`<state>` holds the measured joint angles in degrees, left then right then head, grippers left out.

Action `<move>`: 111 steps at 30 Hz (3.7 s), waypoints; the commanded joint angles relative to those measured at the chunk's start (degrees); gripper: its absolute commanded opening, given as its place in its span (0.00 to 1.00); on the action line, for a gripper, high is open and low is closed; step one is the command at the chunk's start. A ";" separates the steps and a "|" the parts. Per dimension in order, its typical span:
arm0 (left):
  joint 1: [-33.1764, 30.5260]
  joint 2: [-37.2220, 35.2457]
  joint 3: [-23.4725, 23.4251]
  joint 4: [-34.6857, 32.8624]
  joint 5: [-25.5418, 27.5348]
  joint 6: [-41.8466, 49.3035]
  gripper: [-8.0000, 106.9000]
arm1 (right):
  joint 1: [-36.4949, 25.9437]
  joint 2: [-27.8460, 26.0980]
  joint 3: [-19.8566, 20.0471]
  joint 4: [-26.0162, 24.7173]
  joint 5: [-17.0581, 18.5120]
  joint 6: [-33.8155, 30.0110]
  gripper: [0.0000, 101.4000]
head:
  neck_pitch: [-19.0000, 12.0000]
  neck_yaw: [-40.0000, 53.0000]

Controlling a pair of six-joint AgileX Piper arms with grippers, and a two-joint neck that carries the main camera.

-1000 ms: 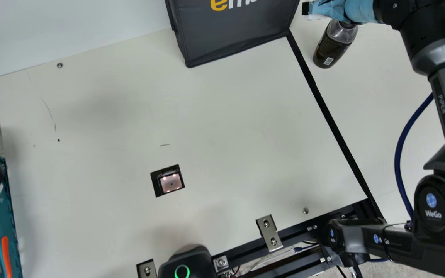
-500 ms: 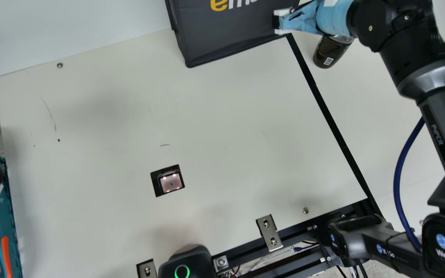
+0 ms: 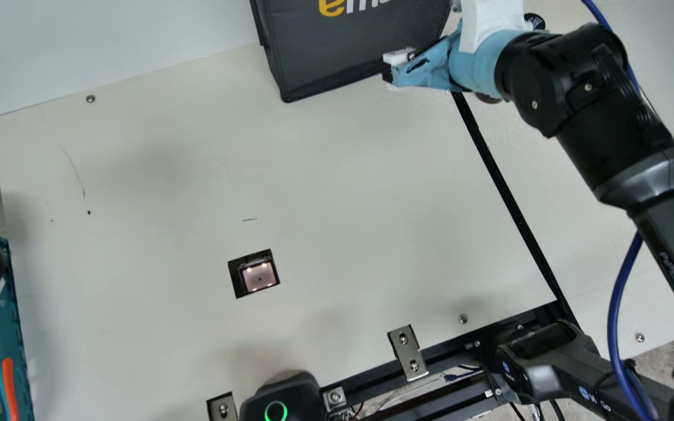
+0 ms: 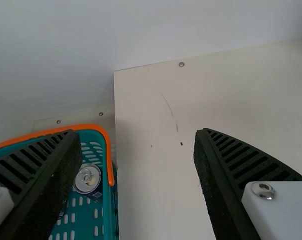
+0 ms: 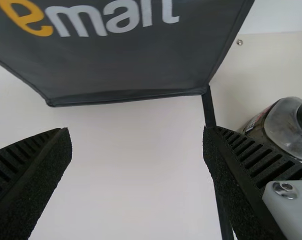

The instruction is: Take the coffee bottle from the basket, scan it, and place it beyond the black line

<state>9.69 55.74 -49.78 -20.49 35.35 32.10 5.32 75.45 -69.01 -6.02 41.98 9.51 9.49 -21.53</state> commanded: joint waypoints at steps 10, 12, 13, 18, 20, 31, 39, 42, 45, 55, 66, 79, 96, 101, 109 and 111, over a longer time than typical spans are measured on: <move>0.00 0.00 0.00 0.00 0.00 0.00 0.85 | 5.29 -3.80 3.10 -4.22 0.47 5.27 0.90 | -1.57 -0.05; 0.00 0.00 0.00 0.00 0.00 0.00 0.85 | 6.12 -4.45 3.75 -4.99 0.55 6.16 0.90 | -1.57 -0.05; 0.00 0.00 0.00 0.00 0.00 0.00 0.85 | 6.55 -4.78 4.07 -5.40 0.60 6.64 0.90 | -1.57 -0.05; 0.00 0.00 0.00 0.00 0.00 0.00 0.85 | 8.40 -6.23 5.37 -7.24 1.03 8.70 0.90 | -1.57 -0.05; 0.00 0.00 0.00 0.00 0.00 0.00 0.85 | 8.94 -6.74 5.72 -7.79 1.24 9.28 0.90 | -1.57 -0.05; -0.66 -0.73 -1.12 1.11 2.00 -1.73 0.85 | 9.12 -10.26 5.84 -8.06 3.94 8.84 0.90 | -1.57 2.61; -3.31 -3.64 -5.62 5.58 10.02 -8.64 0.85 | 4.44 -17.93 3.60 -3.55 11.95 1.84 0.90 | -1.57 13.29; -4.31 -4.74 -7.31 7.25 13.02 -11.23 0.85 | 2.68 -20.81 2.76 -1.85 14.96 -0.79 0.90 | -1.57 17.30; -5.30 -5.83 -9.00 8.92 16.03 -13.83 0.85 | 0.92 -23.68 1.91 -0.16 17.96 -3.41 0.90 | -1.57 19.95; -8.61 -9.47 -14.62 14.50 26.04 -22.47 0.85 | -4.66 -32.82 -0.76 5.22 27.52 -11.76 0.90 | -1.57 19.95; -11.29 -12.46 -19.19 18.94 33.80 -29.25 0.85 | -4.71 -33.18 -0.87 5.30 28.07 -11.84 0.90 | -1.57 19.95; -11.29 -12.46 -19.19 18.94 34.21 -29.51 0.85 | -4.71 -33.18 -0.87 5.30 28.07 -11.84 0.90 | -1.57 19.95; -11.29 -12.46 -19.19 18.94 34.21 -29.51 0.85 | -4.71 -33.18 -0.87 5.30 28.00 -11.84 0.90 | -1.57 19.95; -11.29 -12.46 -19.19 18.94 34.21 -29.51 0.85 | -4.71 -33.18 -0.87 5.30 28.00 -11.84 0.90 | -1.57 19.95; -11.29 -12.46 -19.19 18.94 34.21 -29.51 0.85 | -4.71 -33.18 -0.87 5.30 28.00 -11.84 0.90 | -1.57 19.95; -11.29 -12.46 -19.19 18.94 34.21 -29.51 0.85 | -4.71 -33.18 -0.87 5.30 28.00 -11.84 0.90 | -1.57 19.95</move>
<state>-1.60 43.28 -68.97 -1.55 69.56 2.59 0.61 42.28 -69.87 -0.72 69.98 -2.33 9.49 -1.67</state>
